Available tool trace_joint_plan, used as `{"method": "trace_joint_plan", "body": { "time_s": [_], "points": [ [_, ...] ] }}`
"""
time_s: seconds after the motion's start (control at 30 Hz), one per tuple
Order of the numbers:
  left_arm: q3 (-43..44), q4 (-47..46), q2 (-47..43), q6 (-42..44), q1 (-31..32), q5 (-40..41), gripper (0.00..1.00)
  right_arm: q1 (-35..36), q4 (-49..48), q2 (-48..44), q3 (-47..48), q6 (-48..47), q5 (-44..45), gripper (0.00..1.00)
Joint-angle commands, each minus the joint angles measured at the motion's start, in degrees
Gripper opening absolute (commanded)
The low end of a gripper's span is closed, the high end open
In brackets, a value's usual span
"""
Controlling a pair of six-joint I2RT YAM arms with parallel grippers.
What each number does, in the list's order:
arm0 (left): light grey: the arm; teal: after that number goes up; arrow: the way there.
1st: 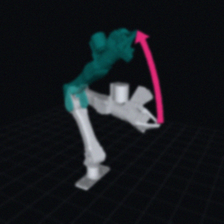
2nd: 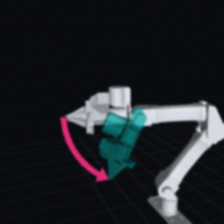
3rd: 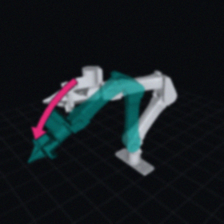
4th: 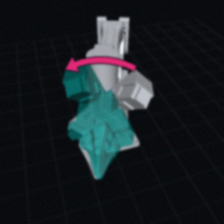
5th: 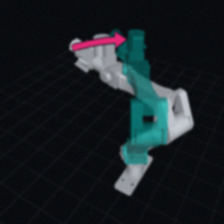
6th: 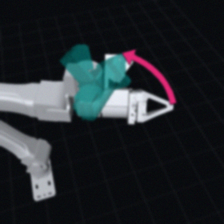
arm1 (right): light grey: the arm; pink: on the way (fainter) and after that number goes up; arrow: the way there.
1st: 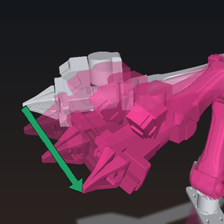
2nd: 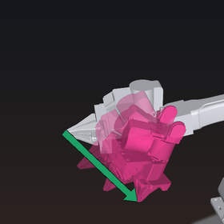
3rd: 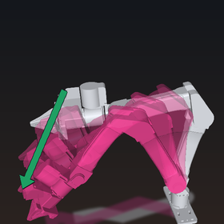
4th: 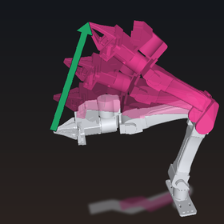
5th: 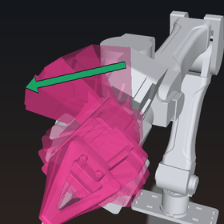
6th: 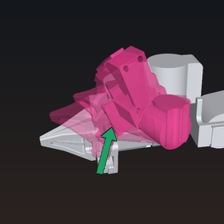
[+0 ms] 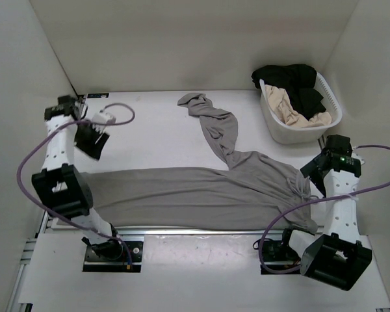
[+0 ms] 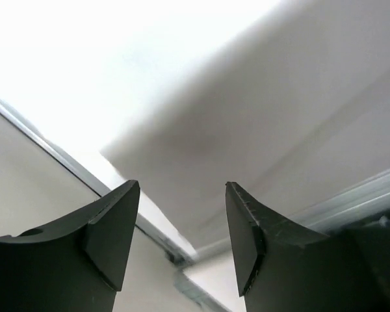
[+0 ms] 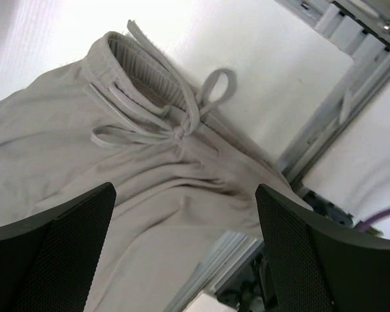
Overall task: Fold and stack the trousers
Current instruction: Flatten the trousers out
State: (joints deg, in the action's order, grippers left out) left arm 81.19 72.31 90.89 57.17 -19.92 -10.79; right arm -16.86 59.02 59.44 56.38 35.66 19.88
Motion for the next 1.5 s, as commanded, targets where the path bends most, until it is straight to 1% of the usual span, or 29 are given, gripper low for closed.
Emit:
{"method": "trace_joint_plan", "body": {
  "time_s": [0.0, 0.03, 0.07, 0.1, 0.13, 0.17, 0.2, 0.27, 0.33, 0.37, 0.4, 0.5, 0.57, 0.63, 0.67, 0.73, 0.8, 0.87, 1.0, 1.1, 1.13, 1.17, 1.23, 1.27, 1.3, 1.33, 1.4, 1.43, 1.47],
  "points": [
    [20.75, -1.31, 8.57, -19.17, 10.82, -5.03, 0.67, -0.19, -8.92, 2.34, -2.15, -2.7, -1.68, 0.93],
    [26.33, 1.05, 15.56, -21.03, 13.57, -5.03, 0.71, -0.19, -10.58, 3.39, -3.2, -2.7, -3.86, 0.93],
    [31.78, 1.94, 19.2, -23.65, 16.29, -2.95, 0.73, -0.19, -11.9, 5.05, -3.99, -1.92, -5.27, 0.93],
    [41.76, 2.56, 22.63, -24.46, 21.63, -1.36, 0.76, -0.19, -13.22, 5.94, -4.87, -0.78, -6.33, 0.93],
    [45.86, 2.57, 29.01, -24.99, 24.38, 0.75, 0.86, -0.19, -15.15, 6.65, -5.75, 0.1, -7.13, 0.93],
    [48.86, 2.57, 31.78, -25.0, 26.84, 2.85, 0.89, -0.19, -16.21, 8.13, -7.15, 0.63, -8.18, 0.93],
    [50.63, 0.92, 33.8, -23.87, 31.04, 5.75, 0.91, -0.19, -16.92, 8.84, -7.16, 0.64, -9.84, 0.93],
    [50.57, -3.38, 37.41, -23.86, 34.32, 7.53, 0.95, -0.19, -18.94, 10.51, -8.04, 0.64, -10.47, 0.92],
    [48.29, -12.16, 38.65, -24.38, 37.83, 7.53, 0.99, 0.42, -20.08, 11.39, -9.18, 0.64, -11.18, 0.92],
    [48.28, -15.42, 39.62, -25.08, 38.72, 7.01, 1.0, 0.43, -20.09, 12.1, -9.18, 0.12, -11.18, 0.92],
    [47.67, -22.41, 40.23, -26.39, 39.43, 6.4, 1.0, 0.43, -20.79, 12.1, -9.7, 0.11, -11.18, 0.92],
    [49.31, -33.68, 44.27, -29.46, 40.75, 6.39, 1.0, 0.43, -21.31, 13.24, -9.71, -1.03, -10.65, 0.92],
    [56.07, -36.35, 49.7, -31.23, 40.75, 5.08, 1.0, 0.95, -21.32, 13.25, -9.71, -1.64, -11.26, 0.92],
    [58.81, -39.08, 52.36, -31.24, 40.75, 1.83, 1.0, 1.57, -20.53, 13.25, -9.71, -2.34, -11.27, 0.92],
    [57.86, -43.01, 53.59, -31.24, 41.27, 0.95, 1.0, 1.57, -20.53, 13.25, -9.71, -2.35, -10.74, 0.92],
    [55.93, -46.28, 54.64, -29.15, 41.89, 0.42, 1.0, 1.57, -20.53, 13.25, -10.24, -2.35, -10.74, 0.92],
    [55.92, -47.96, 57.89, -27.12, 42.77, 0.42, 1.0, 1.57, -21.93, 14.73, -10.85, -2.35, -10.74, 0.92],
    [55.92, -49.11, 60.09, -23.43, 44.18, 3.48, 1.0, 1.57, -22.46, 15.96, -10.85, -1.83, -11.62, 0.92],
    [57.15, -53.94, 64.84, -20.7, 44.88, 7.7, 1.0, 1.57, -22.99, 20.35, -7.34, -1.29, -11.62, 0.92],
    [57.15, -55.88, 65.38, -19.29, 44.88, 5.61, 0.99, 1.57, -23.52, 23.77, -5.23, -0.77, -12.14, 0.92],
    [57.15, -56.66, 65.38, -18.68, 44.88, 5.08, 0.91, 1.57, -23.52, 24.75, -4.71, -0.77, -11.62, 0.92],
    [57.15, -56.67, 65.9, -18.67, 44.88, 5.07, 0.64, 1.57, -23.52, 25.72, -4.7, -0.07, -11.62, 0.92],
    [55.93, -56.67, 65.9, -18.67, 44.88, 5.07, 0.32, 1.57, -24.74, 27.65, -4.0, 0.55, -11.1, 0.86],
    [54.96, -56.67, 65.12, -18.67, 44.88, 5.07, 0.14, 1.57, -24.75, 28.44, -4.0, 1.07, -11.09, 0.77],
    [52.43, -56.67, 64.42, -18.67, 44.88, 5.94, 0.14, 1.57, -24.75, 28.45, -4.0, 1.6, -10.05, 0.57],
    [50.67, -56.67, 62.32, -17.63, 44.88, 6.82, 0.14, 1.57, -24.14, 29.06, -3.39, 2.13, -9.43, 0.49],
    [45.67, -56.67, 59.85, -16.91, 44.27, 10.16, 0.14, 1.57, -23.52, 29.07, -3.38, 2.13, -8.46, 0.27],
    [43.99, -55.71, 56.53, -16.91, 43.66, 10.95, 0.14, 1.57, -22.82, 29.07, -2.77, 2.13, -7.06, 0.14],
    [42.49, -54.66, 54.59, -16.91, 42.7, 10.96, 0.14, 1.57, -22.81, 29.07, -2.16, 2.13, -6.26, 0.09]
  ]
}}
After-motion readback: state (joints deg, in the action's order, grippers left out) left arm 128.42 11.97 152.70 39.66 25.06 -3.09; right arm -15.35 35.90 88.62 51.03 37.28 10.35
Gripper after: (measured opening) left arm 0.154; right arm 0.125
